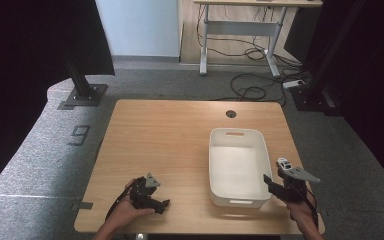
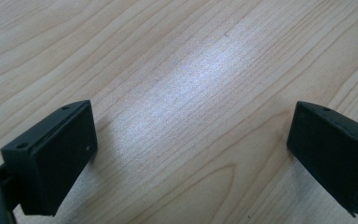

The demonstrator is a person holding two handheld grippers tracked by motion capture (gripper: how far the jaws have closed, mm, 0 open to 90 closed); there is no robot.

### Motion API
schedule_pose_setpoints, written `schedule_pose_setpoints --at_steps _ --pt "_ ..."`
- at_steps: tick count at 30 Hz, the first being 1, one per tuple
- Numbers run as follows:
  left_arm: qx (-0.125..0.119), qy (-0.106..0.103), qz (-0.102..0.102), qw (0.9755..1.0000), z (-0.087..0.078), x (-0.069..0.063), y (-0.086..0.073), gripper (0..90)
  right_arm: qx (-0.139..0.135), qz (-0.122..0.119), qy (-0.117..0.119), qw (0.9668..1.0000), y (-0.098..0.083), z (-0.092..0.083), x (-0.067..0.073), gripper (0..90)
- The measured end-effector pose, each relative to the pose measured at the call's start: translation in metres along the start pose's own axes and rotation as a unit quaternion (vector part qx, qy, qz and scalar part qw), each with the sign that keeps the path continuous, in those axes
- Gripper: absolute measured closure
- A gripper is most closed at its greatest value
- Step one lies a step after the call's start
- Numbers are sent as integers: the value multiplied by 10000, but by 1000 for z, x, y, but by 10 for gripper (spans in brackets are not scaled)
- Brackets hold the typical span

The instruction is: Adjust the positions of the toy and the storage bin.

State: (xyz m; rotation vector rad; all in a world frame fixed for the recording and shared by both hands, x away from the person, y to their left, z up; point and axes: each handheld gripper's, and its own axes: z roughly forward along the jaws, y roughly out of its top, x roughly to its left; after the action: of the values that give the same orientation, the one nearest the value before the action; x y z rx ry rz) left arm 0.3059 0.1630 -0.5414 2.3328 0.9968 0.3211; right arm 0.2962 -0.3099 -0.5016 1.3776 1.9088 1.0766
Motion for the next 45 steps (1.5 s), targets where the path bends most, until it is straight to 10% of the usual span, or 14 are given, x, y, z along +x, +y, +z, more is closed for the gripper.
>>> schedule_pose_setpoints --at_steps 45 --pt "-5 7 -15 10000 1 0 1 14 277 661 341 9968 4 7 5 687"
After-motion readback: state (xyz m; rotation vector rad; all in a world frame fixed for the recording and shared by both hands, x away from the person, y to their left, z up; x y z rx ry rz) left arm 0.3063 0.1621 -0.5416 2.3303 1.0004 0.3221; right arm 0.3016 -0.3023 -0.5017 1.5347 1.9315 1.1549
